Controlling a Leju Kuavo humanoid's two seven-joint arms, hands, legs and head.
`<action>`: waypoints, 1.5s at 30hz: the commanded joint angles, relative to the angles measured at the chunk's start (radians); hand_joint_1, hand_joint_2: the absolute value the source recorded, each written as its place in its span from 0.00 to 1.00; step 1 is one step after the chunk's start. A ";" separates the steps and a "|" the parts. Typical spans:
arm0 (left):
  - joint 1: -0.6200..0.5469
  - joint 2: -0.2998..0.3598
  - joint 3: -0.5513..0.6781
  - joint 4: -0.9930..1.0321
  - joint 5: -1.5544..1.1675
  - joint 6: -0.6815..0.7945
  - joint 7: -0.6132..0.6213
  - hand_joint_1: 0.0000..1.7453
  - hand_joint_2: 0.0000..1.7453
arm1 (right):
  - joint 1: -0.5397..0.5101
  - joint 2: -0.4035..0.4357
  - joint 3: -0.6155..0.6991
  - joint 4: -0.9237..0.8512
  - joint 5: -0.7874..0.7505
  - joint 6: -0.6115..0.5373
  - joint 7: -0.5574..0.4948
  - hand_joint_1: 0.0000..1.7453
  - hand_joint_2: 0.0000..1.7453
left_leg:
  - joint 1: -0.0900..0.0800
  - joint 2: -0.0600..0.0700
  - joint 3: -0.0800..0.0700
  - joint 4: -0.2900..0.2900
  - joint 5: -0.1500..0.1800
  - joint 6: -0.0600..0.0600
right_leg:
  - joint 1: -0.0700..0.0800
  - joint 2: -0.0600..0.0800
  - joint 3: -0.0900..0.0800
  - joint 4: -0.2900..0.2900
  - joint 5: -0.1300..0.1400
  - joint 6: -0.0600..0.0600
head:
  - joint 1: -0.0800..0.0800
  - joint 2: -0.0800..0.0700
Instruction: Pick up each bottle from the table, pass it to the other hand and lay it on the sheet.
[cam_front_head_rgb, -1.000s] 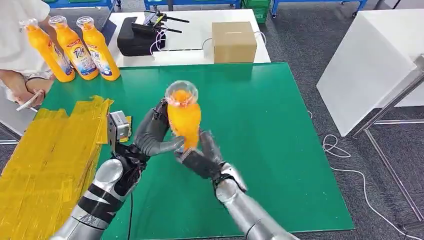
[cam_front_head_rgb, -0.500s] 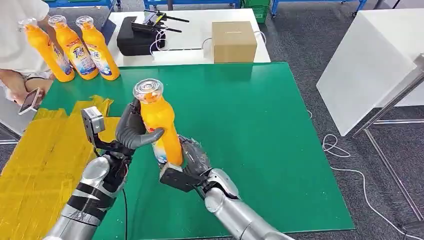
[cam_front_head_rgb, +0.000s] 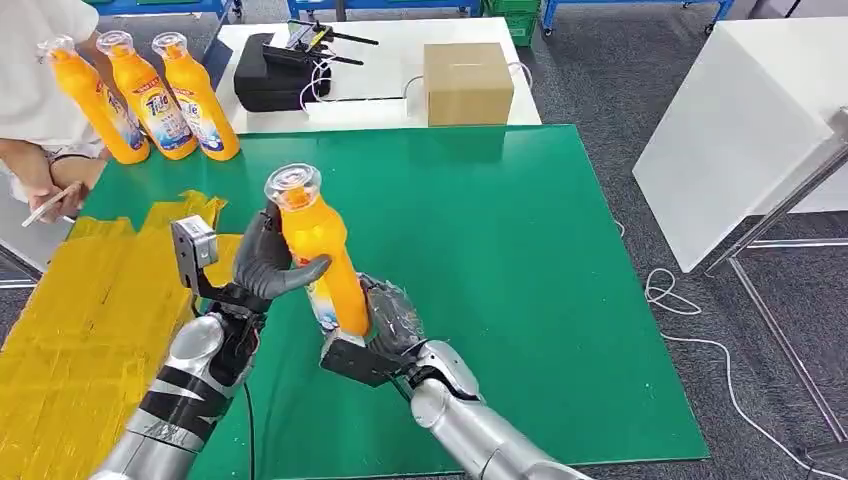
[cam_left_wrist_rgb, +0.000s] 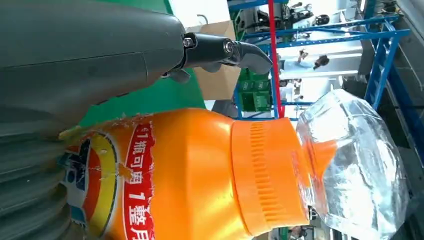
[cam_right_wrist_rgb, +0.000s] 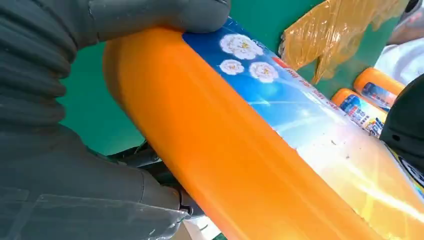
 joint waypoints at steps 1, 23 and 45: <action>-0.122 -0.005 0.013 0.114 -0.036 0.014 0.023 0.00 1.00 | 0.027 -0.012 0.142 0.032 0.054 -0.037 -0.039 1.00 1.00 | 0.001 -0.003 0.000 0.000 0.000 -0.001 | 0.001 -0.003 0.002 -0.001 -0.001 0.000 | 0.000 0.000; -0.116 0.001 -0.037 0.155 -0.016 -0.160 0.039 0.00 1.00 | 0.008 -0.036 0.156 -0.019 0.417 -0.325 0.081 1.00 1.00 | 0.002 -0.004 0.001 0.001 -0.001 -0.001 | 0.002 -0.005 0.003 -0.001 -0.001 0.000 | 0.000 0.000; -0.094 -0.017 0.001 0.159 -0.002 -0.133 0.028 1.00 1.00 | 0.020 -0.029 0.126 -0.009 0.462 -0.328 0.089 1.00 1.00 | 0.001 -0.003 0.001 0.000 0.000 -0.001 | 0.001 -0.003 0.002 -0.001 -0.001 0.000 | 0.000 0.000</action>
